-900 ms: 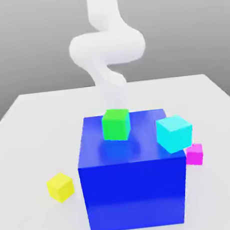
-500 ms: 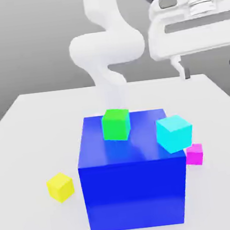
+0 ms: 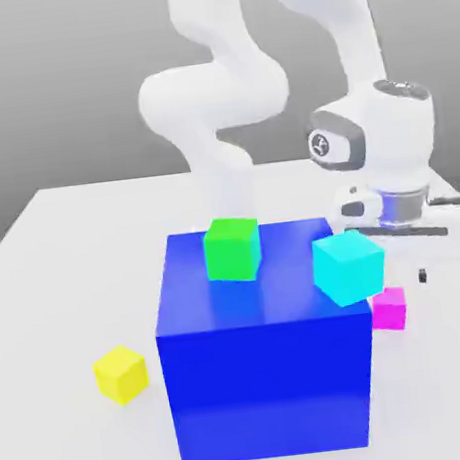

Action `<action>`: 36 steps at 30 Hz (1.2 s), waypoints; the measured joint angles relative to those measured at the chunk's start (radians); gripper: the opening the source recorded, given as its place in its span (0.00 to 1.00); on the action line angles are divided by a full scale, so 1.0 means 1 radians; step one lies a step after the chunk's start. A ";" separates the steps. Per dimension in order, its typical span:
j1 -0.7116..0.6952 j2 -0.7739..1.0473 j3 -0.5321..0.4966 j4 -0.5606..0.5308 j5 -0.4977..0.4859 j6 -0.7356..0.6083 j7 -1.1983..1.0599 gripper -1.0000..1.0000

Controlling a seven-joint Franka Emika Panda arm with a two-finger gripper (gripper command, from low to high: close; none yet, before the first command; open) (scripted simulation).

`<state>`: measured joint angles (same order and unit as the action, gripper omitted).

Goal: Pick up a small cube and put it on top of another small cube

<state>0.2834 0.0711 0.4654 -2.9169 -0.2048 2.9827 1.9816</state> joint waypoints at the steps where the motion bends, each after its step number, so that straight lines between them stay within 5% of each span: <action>1: 0.052 0.031 -0.070 0.009 -0.080 0.020 0.059 0.50; 5: 0.291 0.147 -0.352 0.039 -0.265 0.110 0.198 0.50; 6: 0.342 0.176 -0.408 0.045 -0.283 0.135 0.212 0.00; 14: 0.335 0.165 -0.397 0.042 -0.271 0.128 0.203 0.00; 19: 0.183 0.026 -0.177 0.005 -0.005 0.027 0.006 0.00; 24: 0.245 -0.119 -0.150 -0.009 0.240 -0.086 -0.175 0.00; 36: 0.108 -0.425 -0.273 0.282 0.045 -0.591 -0.438 0.00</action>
<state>0.3918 -0.3539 0.1920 -2.6348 -0.1600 2.3917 1.5433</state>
